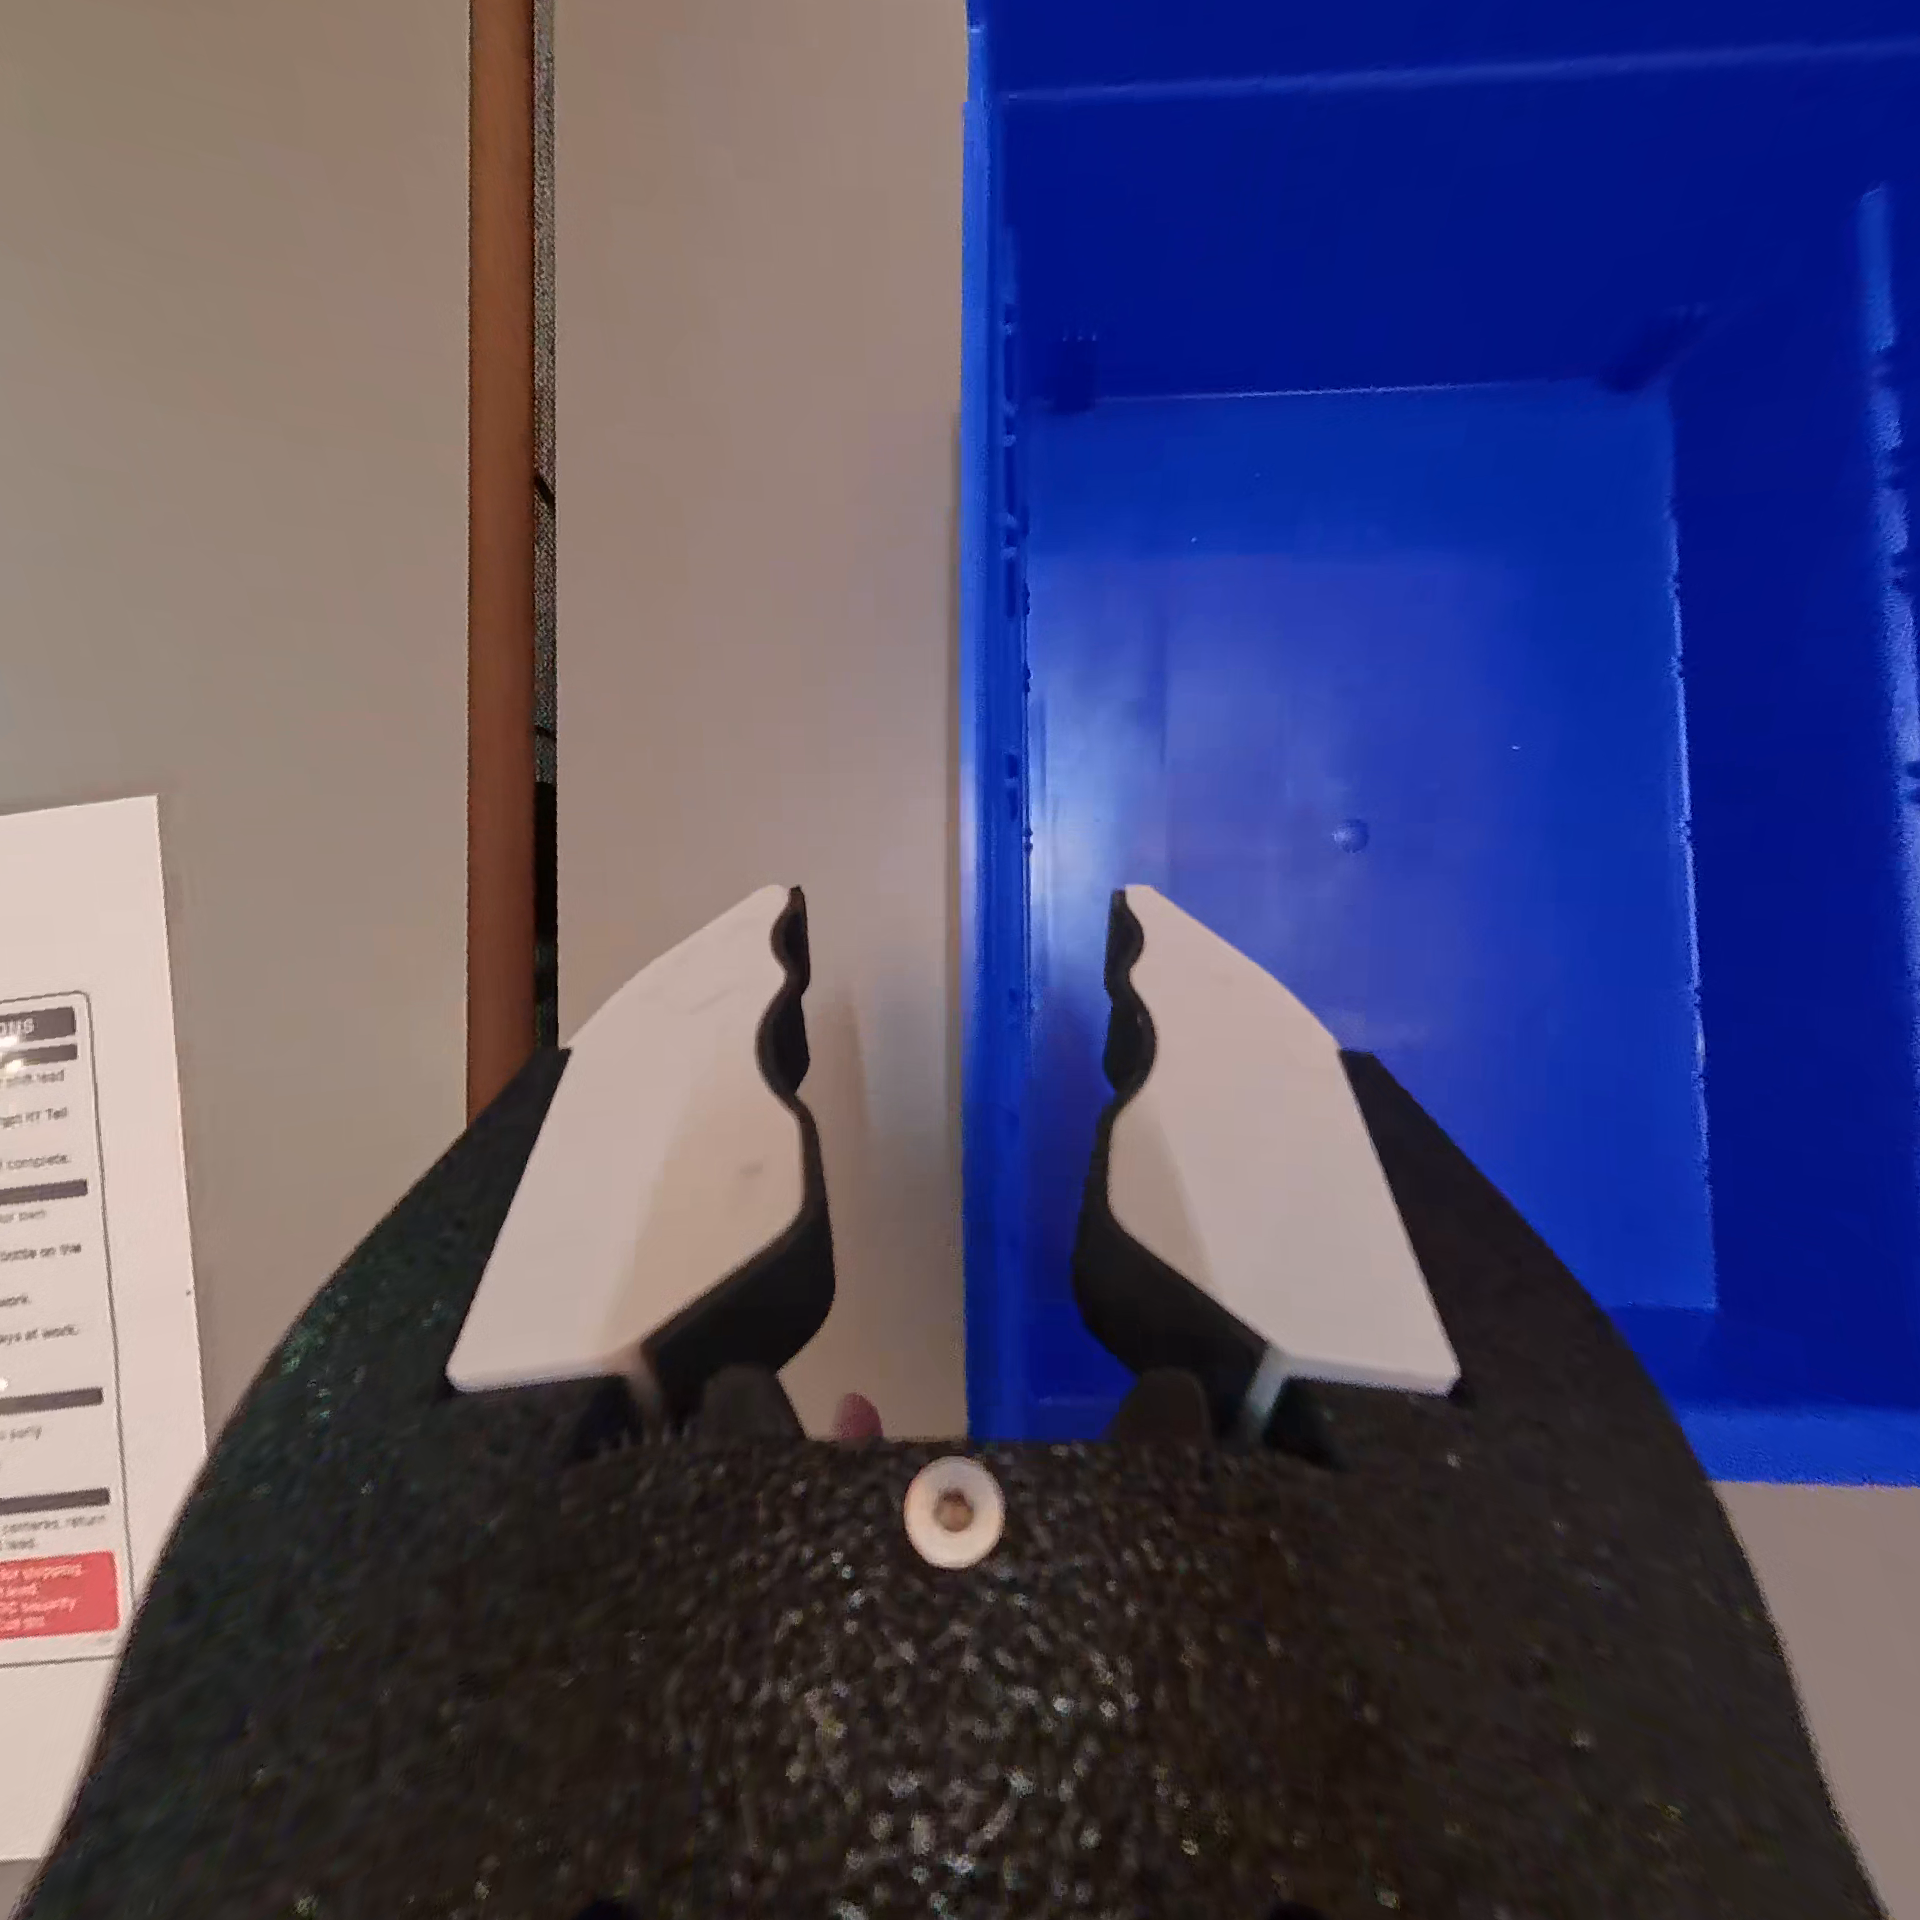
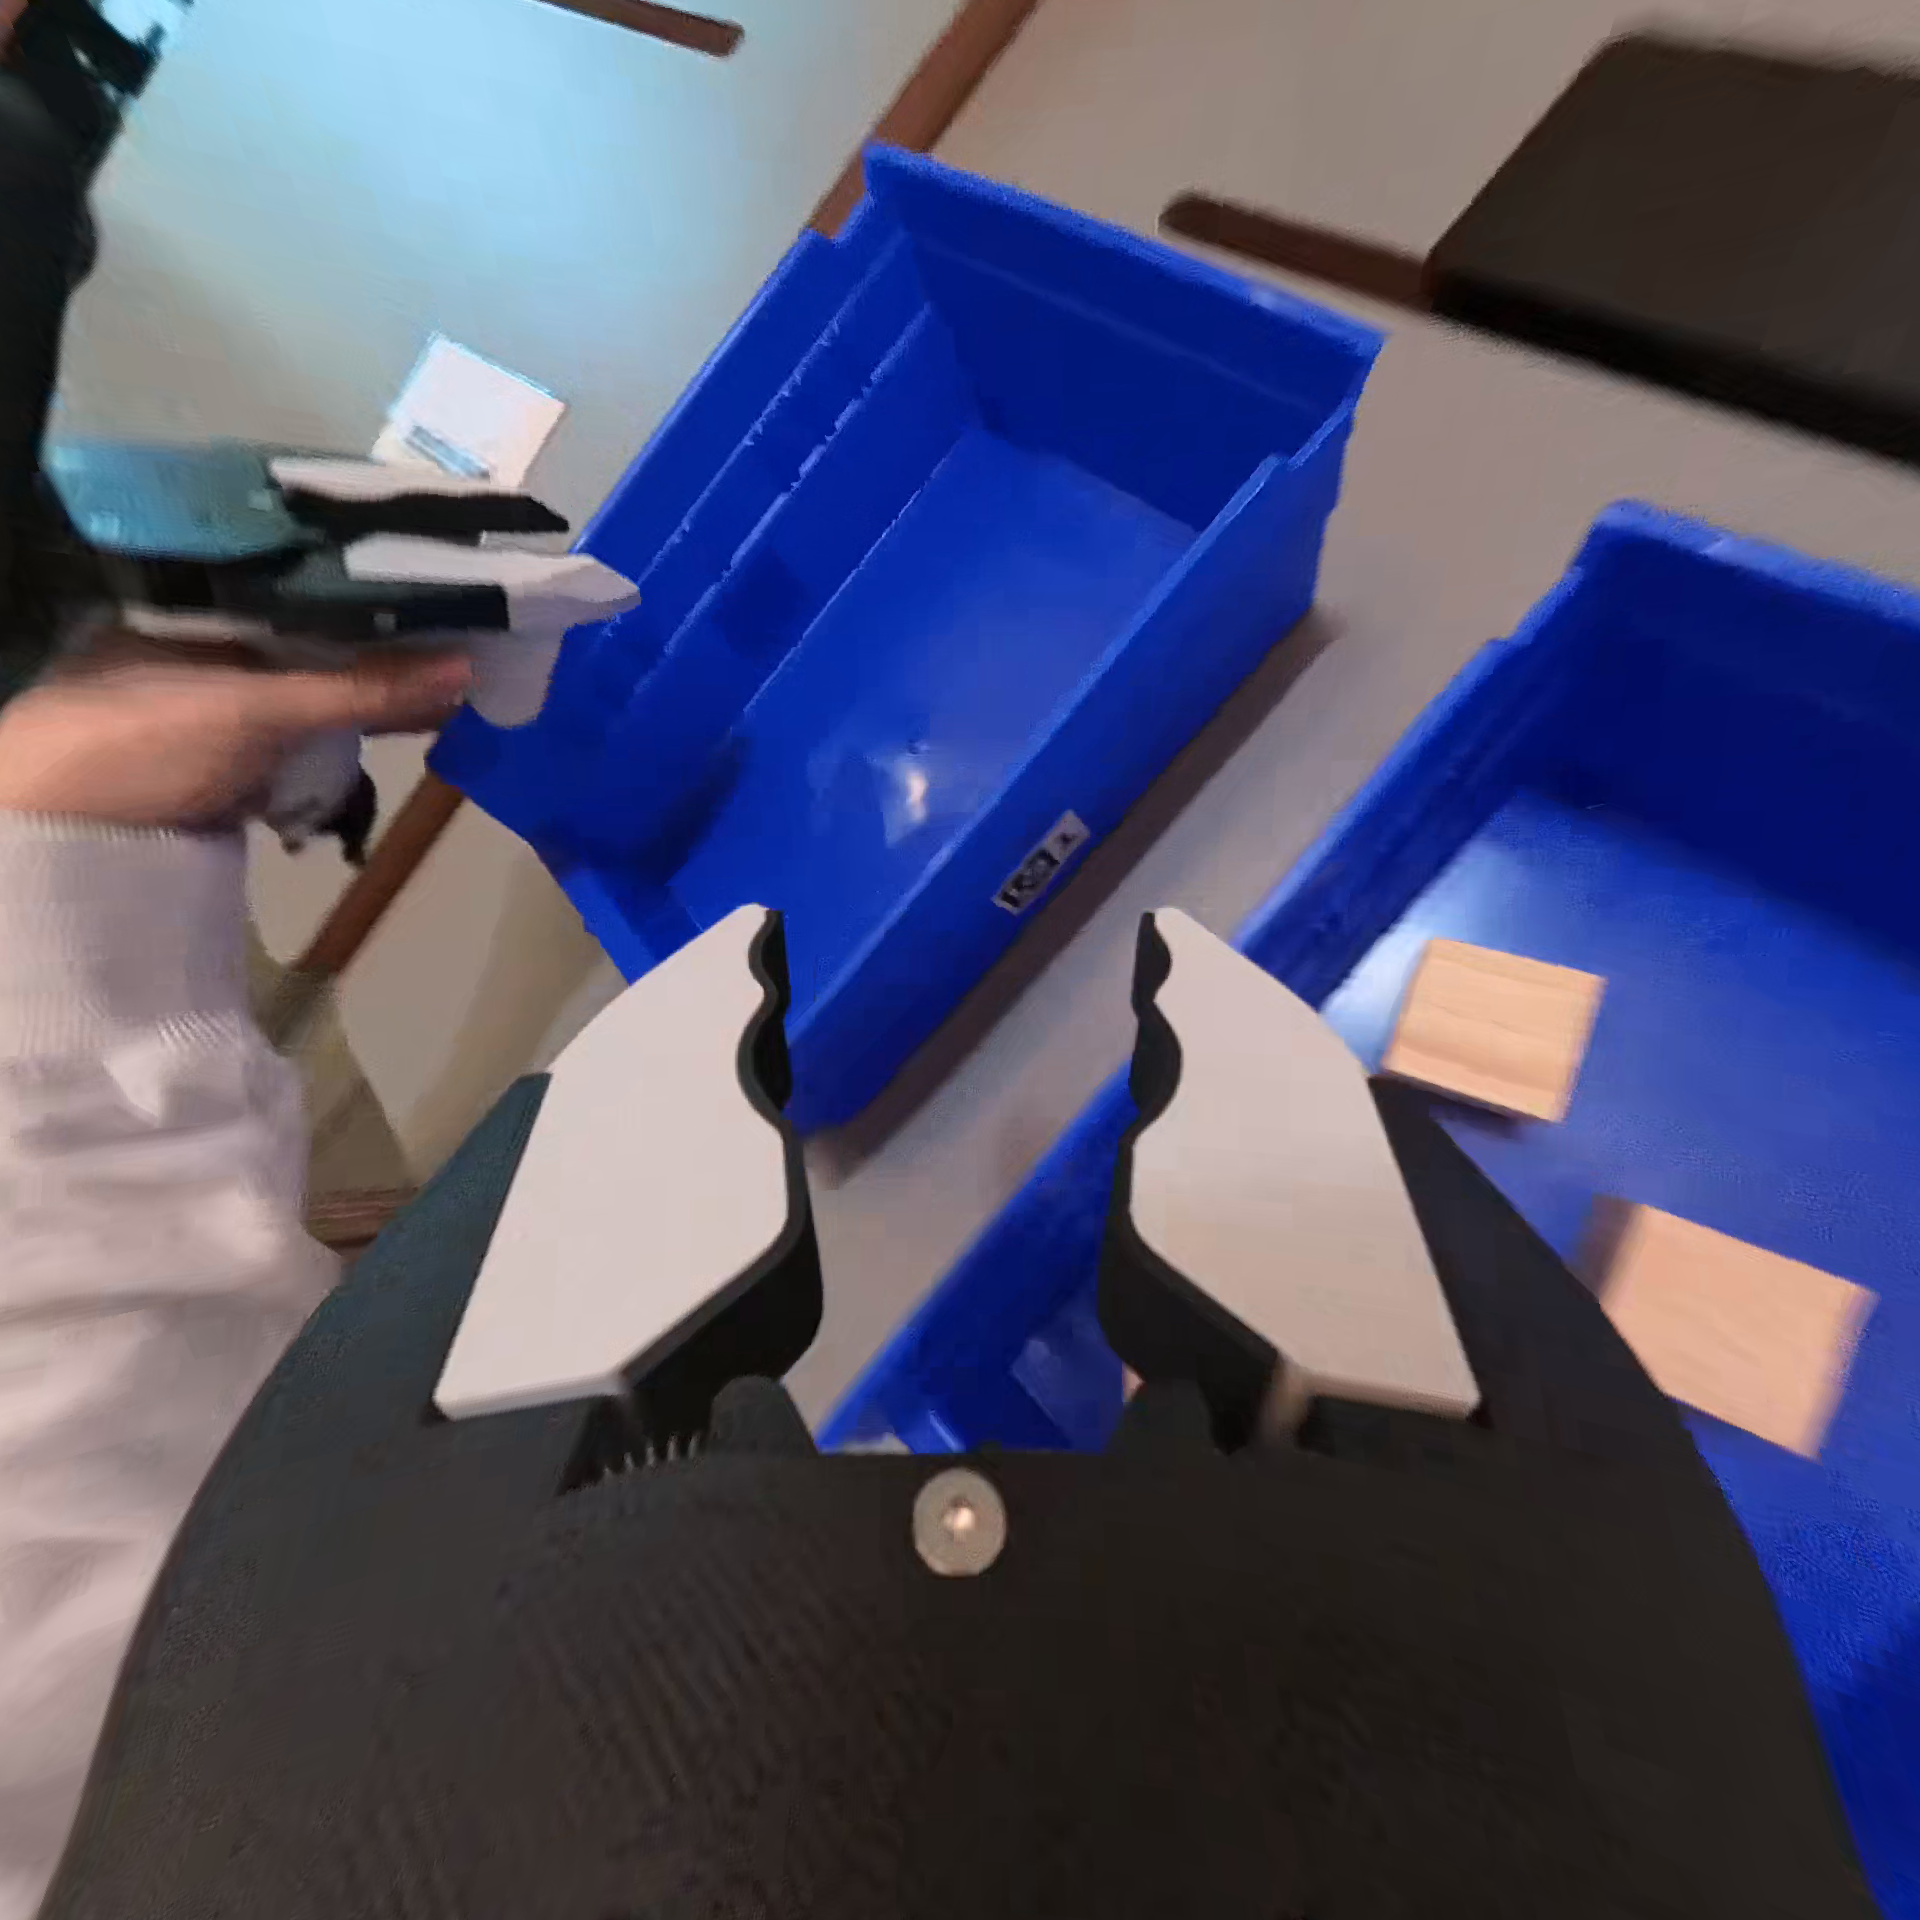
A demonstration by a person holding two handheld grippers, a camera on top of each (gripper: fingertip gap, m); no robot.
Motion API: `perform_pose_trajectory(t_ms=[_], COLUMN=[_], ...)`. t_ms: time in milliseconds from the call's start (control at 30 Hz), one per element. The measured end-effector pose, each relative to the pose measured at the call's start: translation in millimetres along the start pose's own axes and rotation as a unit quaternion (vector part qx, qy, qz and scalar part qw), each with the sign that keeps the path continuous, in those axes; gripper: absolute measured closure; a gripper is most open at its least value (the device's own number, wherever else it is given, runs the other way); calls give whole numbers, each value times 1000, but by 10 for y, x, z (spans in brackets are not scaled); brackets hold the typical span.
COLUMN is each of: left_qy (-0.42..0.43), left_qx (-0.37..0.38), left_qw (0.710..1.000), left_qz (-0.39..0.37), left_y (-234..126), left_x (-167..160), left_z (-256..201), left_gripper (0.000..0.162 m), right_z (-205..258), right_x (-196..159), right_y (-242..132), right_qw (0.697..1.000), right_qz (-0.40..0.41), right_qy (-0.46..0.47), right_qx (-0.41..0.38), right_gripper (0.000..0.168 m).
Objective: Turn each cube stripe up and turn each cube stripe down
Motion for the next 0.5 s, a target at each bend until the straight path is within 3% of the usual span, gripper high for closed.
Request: perform_pose_trajectory(t_ms=[133,333,500], left_qy=[6,-4,19], left_qx=[25,-18,-47], left_qw=[1000,1000,999], left_qz=[18,4,0], left_y=[89,184,174], left_x=[-48,-155,-170], left_z=[101,178,114], left_gripper=[110,111,140], right_z=[21,48,111], right_x=[129,96,75], right_y=[503,938,1082], right_qw=[996,994,993], right_qz=[37,75,92], right_qy=[77,74,16], right_qx=[4,-36,-77], right_gripper=[106,114,126])
Point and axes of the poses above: each gripper's, where its closed fingertips meet, y out along the fingers, x out of its top, z = x × y across the jaws, the point moved 9 cm from there along -y, back along the fingers, and after that the axes turned 3 degrees about -x, right-handed, at the moved point
